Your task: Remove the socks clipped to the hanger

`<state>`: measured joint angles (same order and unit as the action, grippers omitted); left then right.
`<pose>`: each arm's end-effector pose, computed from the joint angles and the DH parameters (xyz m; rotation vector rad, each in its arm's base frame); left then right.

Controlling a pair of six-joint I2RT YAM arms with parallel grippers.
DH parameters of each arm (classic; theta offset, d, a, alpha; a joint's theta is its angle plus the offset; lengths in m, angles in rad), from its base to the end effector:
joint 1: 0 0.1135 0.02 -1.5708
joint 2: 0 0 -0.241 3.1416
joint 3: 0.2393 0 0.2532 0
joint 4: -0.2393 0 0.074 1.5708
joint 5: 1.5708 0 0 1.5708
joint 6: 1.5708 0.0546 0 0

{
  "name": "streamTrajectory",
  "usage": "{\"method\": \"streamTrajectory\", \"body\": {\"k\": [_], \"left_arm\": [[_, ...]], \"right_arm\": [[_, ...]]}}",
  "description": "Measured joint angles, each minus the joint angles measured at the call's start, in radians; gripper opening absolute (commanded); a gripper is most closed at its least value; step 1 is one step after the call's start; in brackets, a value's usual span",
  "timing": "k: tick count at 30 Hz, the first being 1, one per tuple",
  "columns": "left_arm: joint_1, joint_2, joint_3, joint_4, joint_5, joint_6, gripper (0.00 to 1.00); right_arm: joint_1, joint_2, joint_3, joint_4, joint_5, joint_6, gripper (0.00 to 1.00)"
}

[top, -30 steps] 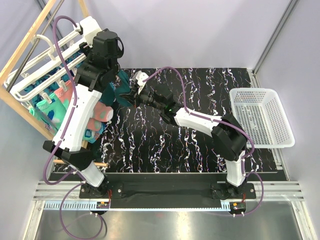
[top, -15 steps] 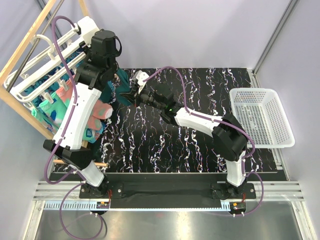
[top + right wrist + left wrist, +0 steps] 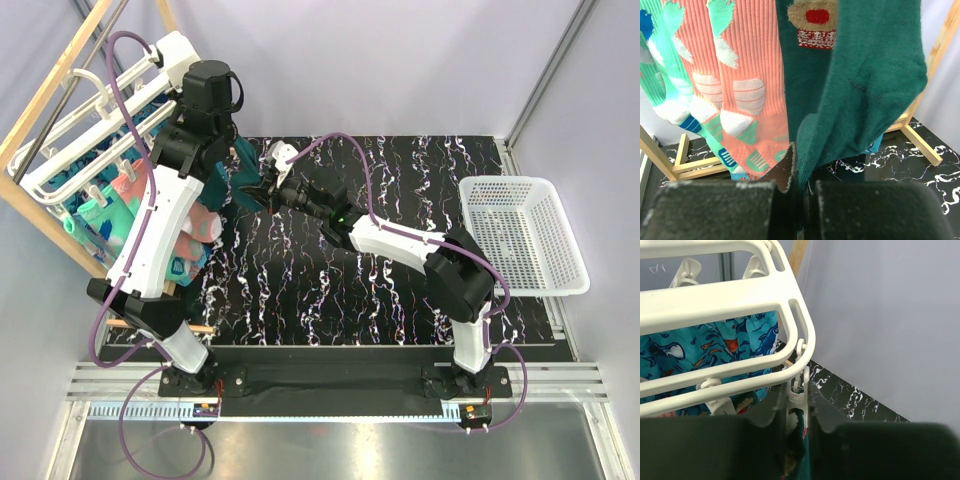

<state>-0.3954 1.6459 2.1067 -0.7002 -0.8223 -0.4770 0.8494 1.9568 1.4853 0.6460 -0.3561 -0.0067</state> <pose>0.3289 -0.0939 0.4906 -0.6281 1.6162 0.1040 0.3030 0.3733 0.3002 -0.8800 1.1837 0.9397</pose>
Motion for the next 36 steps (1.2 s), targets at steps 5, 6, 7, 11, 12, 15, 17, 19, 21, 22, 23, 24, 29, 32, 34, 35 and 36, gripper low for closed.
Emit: {"method": "streamTrajectory", "body": {"k": [5, 6, 7, 11, 12, 15, 17, 19, 21, 22, 23, 24, 29, 32, 34, 35, 36], "left_arm": [[0.000, 0.000, -0.002, 0.008, 0.000, 0.009, 0.00], [0.000, 0.000, -0.002, 0.009, 0.000, 0.010, 0.00], [0.001, -0.001, -0.005, 0.013, 0.000, 0.010, 0.00], [0.001, -0.001, -0.008, 0.016, 0.000, 0.013, 0.00], [0.001, -0.001, -0.008, 0.018, 0.000, 0.014, 0.00], [0.001, -0.001, -0.011, 0.024, 0.000, 0.022, 0.00], [0.001, -0.001, -0.012, 0.029, 0.000, 0.028, 0.00], [0.002, -0.001, -0.013, 0.031, 0.000, 0.032, 0.00], [0.002, -0.001, -0.015, 0.034, 0.000, 0.034, 0.00], [0.002, -0.001, -0.016, 0.037, 0.000, 0.035, 0.00], [0.002, -0.001, -0.017, 0.039, 0.000, 0.036, 0.00], [0.002, -0.001, -0.017, 0.040, 0.000, 0.036, 0.00], [0.002, -0.002, -0.022, 0.044, 0.000, 0.038, 0.00], [0.002, -0.002, -0.023, 0.045, 0.000, 0.040, 0.00], [0.002, -0.003, -0.023, 0.048, -0.001, 0.040, 0.00], [0.002, -0.003, -0.023, 0.049, -0.001, 0.040, 0.00], [0.002, -0.003, -0.023, 0.051, -0.001, 0.040, 0.00]], "right_arm": [[0.000, 0.000, 0.000, 0.000, 0.000, 0.000, 0.00], [0.000, 0.000, 0.000, 0.000, 0.000, 0.000, 0.00], [0.000, 0.000, 0.000, 0.000, 0.000, 0.000, 0.00], [0.000, 0.000, 0.000, 0.000, 0.002, 0.000, 0.00], [0.000, 0.000, 0.000, 0.000, 0.010, 0.000, 0.00], [0.000, 0.000, -0.003, 0.003, 0.074, 0.002, 0.00], [0.000, 0.000, -0.013, 0.016, 0.117, 0.003, 0.00], [0.000, 0.000, -0.021, 0.017, 0.146, 0.004, 0.00], [0.000, 0.000, -0.029, 0.021, 0.168, 0.004, 0.00], [0.000, 0.000, -0.032, 0.024, 0.180, 0.004, 0.00], [0.000, 0.000, -0.034, 0.024, 0.195, 0.004, 0.00], [0.000, -0.001, -0.037, 0.026, 0.220, 0.006, 0.00], [0.000, -0.003, -0.051, 0.039, 0.448, 0.042, 0.00], [0.000, -0.003, -0.052, 0.039, 0.567, 0.058, 0.00], [0.000, -0.005, -0.056, 0.038, 0.631, 0.064, 0.00], [0.000, -0.007, -0.060, 0.038, 0.656, 0.066, 0.00], [0.000, -0.008, -0.061, 0.038, 0.680, 0.068, 0.00]]}}
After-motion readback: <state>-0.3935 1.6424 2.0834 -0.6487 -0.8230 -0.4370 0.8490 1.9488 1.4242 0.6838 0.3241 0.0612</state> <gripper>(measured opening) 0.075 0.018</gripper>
